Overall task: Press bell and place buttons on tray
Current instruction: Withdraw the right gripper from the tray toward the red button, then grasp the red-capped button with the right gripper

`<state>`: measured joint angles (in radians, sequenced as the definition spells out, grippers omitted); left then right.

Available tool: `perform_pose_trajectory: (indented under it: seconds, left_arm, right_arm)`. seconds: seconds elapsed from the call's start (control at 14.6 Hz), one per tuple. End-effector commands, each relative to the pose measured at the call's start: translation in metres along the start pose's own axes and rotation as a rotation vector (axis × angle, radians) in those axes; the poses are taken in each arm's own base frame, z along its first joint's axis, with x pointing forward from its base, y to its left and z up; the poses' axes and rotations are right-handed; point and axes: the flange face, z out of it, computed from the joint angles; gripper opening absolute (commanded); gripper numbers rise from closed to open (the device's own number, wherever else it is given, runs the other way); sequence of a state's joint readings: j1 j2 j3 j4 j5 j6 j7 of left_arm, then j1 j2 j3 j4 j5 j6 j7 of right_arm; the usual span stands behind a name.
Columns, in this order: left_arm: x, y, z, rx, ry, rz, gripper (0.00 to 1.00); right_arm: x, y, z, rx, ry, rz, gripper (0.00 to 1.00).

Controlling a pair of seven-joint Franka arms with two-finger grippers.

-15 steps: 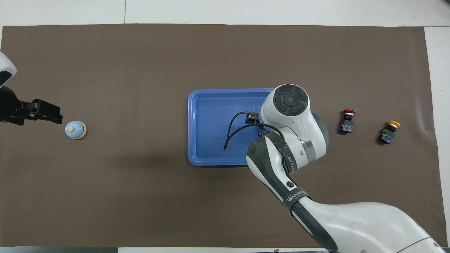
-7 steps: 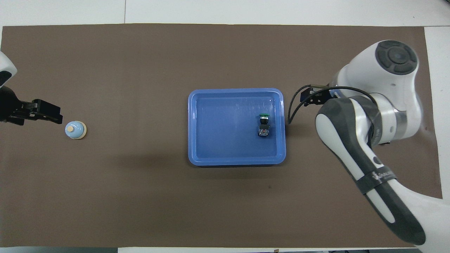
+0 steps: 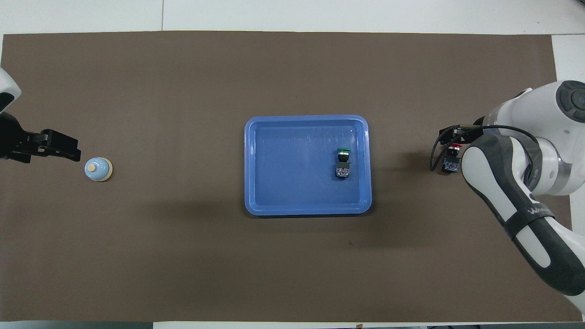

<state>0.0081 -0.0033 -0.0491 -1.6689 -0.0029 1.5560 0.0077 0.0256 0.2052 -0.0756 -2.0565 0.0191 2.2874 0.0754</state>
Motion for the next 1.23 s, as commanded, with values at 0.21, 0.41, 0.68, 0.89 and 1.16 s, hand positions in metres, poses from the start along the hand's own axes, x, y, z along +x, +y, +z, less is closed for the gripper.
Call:
perform_pose_trajectory:
  seconds: [0.21,0.41,0.68,0.89,1.16]
  left_arm:
    - [-0.005,-0.002,-0.006,-0.013,-0.004,-0.013,1.00]
    - [-0.006,-0.001,-0.008,-0.012,-0.001,-0.013,1.00]
    - [-0.006,-0.001,-0.007,-0.012,-0.002,-0.013,1.00]
    - [-0.005,-0.002,-0.006,-0.013,-0.004,-0.013,1.00]
    - [-0.005,-0.002,-0.006,-0.013,-0.004,-0.013,1.00]
  right_arm:
    - [-0.032,0.003,0.032,0.007,0.027,-0.012,1.00]
    - [-0.044,0.005,0.045,0.005,0.014,-0.018,0.73]
    - [-0.052,0.004,0.050,0.005,-0.011,-0.036,0.00]
    - [-0.043,-0.011,0.035,0.008,-0.027,-0.047,0.00]
    - [-0.013,-0.094,-0.035,0.007,-0.044,-0.046,0.00]
